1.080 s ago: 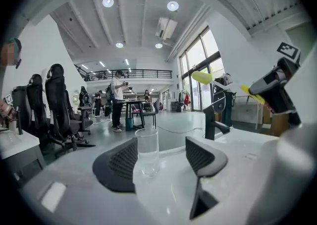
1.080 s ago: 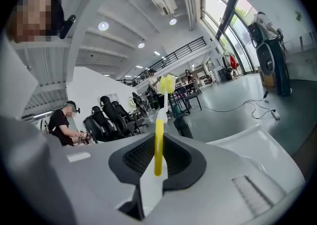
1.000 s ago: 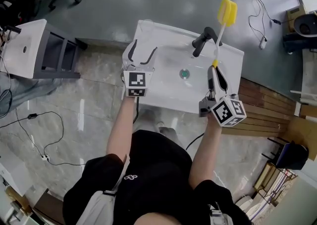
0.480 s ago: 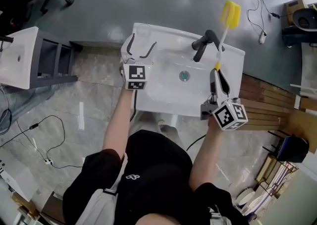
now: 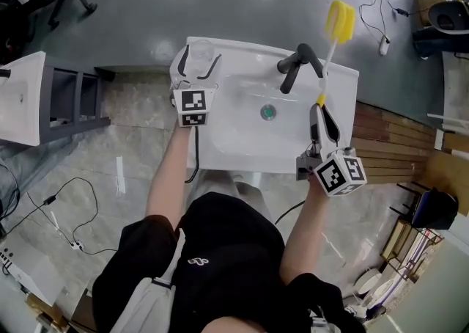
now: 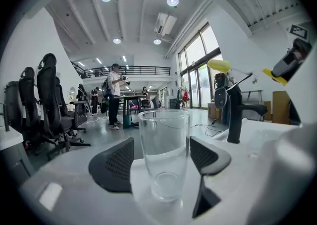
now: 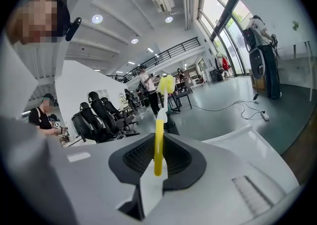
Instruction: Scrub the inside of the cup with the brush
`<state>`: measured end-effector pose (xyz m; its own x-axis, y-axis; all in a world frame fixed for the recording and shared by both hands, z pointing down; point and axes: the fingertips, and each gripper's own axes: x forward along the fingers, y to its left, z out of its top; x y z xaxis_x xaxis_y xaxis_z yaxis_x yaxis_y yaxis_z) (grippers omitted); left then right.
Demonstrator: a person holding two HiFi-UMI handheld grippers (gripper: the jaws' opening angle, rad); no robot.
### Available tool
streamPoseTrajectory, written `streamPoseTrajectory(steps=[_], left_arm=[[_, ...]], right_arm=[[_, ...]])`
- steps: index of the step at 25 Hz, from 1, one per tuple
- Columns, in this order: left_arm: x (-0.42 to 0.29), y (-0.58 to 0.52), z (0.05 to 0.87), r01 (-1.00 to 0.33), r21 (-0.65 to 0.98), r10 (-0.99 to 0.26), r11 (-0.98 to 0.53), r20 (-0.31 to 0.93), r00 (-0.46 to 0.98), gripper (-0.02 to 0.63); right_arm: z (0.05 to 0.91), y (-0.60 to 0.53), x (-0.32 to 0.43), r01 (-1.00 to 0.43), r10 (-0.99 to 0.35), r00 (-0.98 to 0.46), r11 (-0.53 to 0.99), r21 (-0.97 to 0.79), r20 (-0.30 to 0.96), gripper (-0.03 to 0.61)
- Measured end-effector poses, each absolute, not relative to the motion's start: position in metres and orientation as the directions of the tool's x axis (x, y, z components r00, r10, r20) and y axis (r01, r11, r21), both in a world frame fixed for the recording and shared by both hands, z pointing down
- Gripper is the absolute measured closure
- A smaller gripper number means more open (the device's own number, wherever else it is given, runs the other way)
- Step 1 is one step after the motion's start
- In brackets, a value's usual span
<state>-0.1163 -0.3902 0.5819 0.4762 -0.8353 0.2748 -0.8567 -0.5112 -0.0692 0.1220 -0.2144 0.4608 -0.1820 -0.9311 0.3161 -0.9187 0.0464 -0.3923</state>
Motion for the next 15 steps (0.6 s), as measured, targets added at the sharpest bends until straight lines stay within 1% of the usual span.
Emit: streamPoseTrajectory(steps=[6,11,15], left_arm=[[-0.110,-0.399,0.590,-0.842,-0.075,-0.818,-0.534,0.296,0.492,0.253],[-0.102,-0.403,0.588,-0.830,-0.095,-0.815,-0.549,0.279,0.508,0.318],[-0.100,-0.406,0.588,-0.836,-0.096,-0.824,-0.541,0.262,0.503,0.319]], right_arm=[[0.460,-0.216,0.127,-0.921,-0.931,-0.175,0.039,-0.389,0.321,0.526],[0.460,-0.218,0.132,-0.922,-0.938,-0.151,0.019,-0.388,0.313,0.526],[0.453,-0.220,0.132,-0.919,-0.946,-0.154,0.030,-0.394,0.285,0.526]])
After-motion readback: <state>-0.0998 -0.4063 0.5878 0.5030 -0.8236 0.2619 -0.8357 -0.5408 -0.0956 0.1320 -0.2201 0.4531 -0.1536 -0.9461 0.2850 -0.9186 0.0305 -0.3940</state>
